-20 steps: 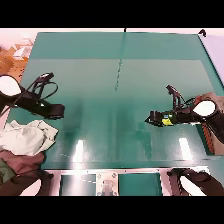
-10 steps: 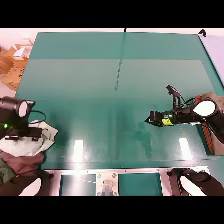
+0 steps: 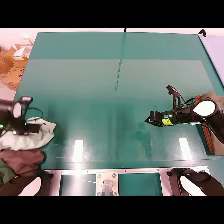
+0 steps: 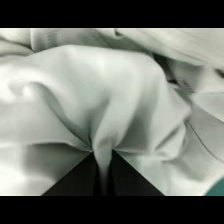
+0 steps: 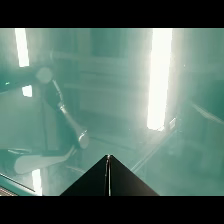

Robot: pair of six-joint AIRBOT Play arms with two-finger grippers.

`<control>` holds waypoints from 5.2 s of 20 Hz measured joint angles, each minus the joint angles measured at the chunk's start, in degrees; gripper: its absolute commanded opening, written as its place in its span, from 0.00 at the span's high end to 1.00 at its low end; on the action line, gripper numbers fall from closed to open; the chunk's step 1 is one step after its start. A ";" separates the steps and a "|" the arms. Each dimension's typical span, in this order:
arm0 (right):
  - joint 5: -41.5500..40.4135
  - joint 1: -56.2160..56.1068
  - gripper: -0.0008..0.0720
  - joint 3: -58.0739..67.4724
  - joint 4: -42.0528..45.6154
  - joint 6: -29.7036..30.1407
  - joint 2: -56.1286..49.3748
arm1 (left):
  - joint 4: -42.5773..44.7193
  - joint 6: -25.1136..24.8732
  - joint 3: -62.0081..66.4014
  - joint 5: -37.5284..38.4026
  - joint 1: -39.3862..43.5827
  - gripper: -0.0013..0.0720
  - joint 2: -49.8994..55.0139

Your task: Fold the shirts.

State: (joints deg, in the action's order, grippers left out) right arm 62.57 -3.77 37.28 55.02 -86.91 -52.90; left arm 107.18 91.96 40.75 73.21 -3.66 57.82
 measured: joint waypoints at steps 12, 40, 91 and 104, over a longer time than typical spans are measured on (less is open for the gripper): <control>2.08 0.00 0.96 1.95 -0.90 0.00 0.00 | -21.70 -3.54 42.10 -2.75 30.60 0.88 3.30; -13.46 -12.72 0.25 -18.86 -20.61 -5.55 -3.74 | -36.65 -10.64 25.46 -10.91 15.34 0.00 21.31; 1.36 27.15 0.96 -1.22 -19.87 18.84 -20.04 | -69.64 -27.02 32.85 -23.56 35.17 0.96 36.30; 6.03 26.71 0.96 61.51 -31.19 15.54 8.44 | -47.04 -20.79 79.93 -16.20 35.21 0.96 8.74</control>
State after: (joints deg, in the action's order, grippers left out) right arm 68.60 22.94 98.78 23.83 -71.37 -44.47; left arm 60.14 71.18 120.68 57.01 31.55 66.57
